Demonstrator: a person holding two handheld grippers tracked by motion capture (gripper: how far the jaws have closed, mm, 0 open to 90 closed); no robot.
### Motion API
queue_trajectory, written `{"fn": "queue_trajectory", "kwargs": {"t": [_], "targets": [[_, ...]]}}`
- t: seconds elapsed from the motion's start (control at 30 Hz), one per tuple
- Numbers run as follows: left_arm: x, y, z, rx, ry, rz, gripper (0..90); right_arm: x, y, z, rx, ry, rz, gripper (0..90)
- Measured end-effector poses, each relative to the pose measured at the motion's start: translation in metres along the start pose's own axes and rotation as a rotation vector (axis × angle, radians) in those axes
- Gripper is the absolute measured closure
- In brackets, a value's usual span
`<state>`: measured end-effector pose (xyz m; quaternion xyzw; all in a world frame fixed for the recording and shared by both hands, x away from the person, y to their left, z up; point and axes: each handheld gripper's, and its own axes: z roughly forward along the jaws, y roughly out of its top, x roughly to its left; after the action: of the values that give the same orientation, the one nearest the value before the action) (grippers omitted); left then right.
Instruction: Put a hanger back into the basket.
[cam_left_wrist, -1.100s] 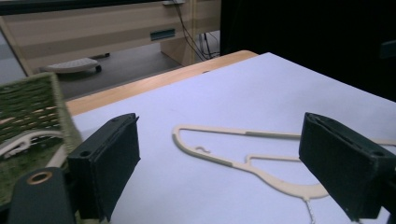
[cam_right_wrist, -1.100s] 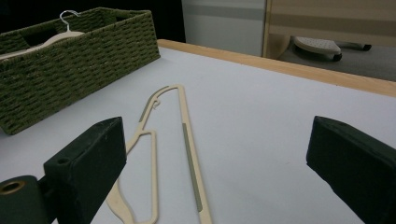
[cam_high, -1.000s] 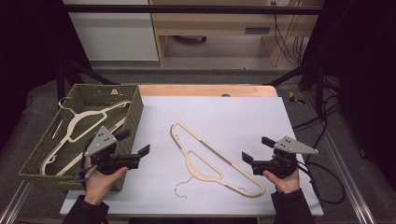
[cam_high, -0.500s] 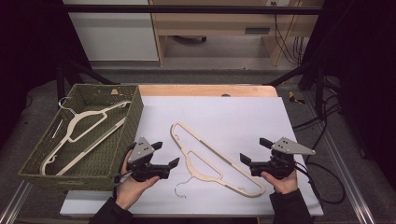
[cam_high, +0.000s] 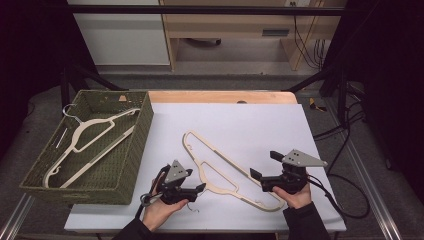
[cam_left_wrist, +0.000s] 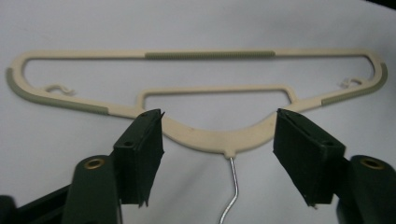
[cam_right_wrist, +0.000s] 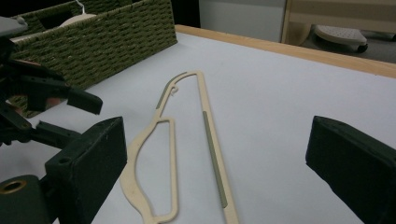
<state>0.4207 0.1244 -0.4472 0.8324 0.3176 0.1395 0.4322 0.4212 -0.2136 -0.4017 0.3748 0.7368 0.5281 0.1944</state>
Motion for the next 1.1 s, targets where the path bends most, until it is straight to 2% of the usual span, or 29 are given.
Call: {"fn": "queue_trajectory", "kwargs": {"t": [0.1,0.23,0.4,0.7,0.83,1.0,1.1], "targets": [[-0.004,-0.004,0.008,0.037,-0.001,0.001,39.7,0.001,-0.001,0.002,0.008,0.004,-0.002,5.7],[-0.007,-0.010,0.018,0.091,0.009,-0.018,45.4,0.003,-0.002,0.004,0.013,0.011,-0.002,5.8],[-0.009,-0.016,0.025,0.131,0.016,-0.038,54.7,0.006,-0.003,0.008,0.022,0.016,-0.008,6.1],[-0.012,-0.019,0.027,0.142,0.031,-0.042,69.4,0.012,-0.006,0.017,0.048,0.027,-0.029,6.1],[-0.017,-0.019,0.028,0.150,0.055,-0.033,72.7,0.013,-0.006,0.018,0.053,0.032,-0.035,6.1],[-0.024,-0.019,0.029,0.150,0.097,-0.040,77.0,0.014,-0.005,0.018,0.048,0.033,-0.022,6.2],[-0.026,-0.018,0.029,0.152,0.105,-0.052,79.3,0.014,-0.005,0.019,0.051,0.035,-0.026,6.2]]}}
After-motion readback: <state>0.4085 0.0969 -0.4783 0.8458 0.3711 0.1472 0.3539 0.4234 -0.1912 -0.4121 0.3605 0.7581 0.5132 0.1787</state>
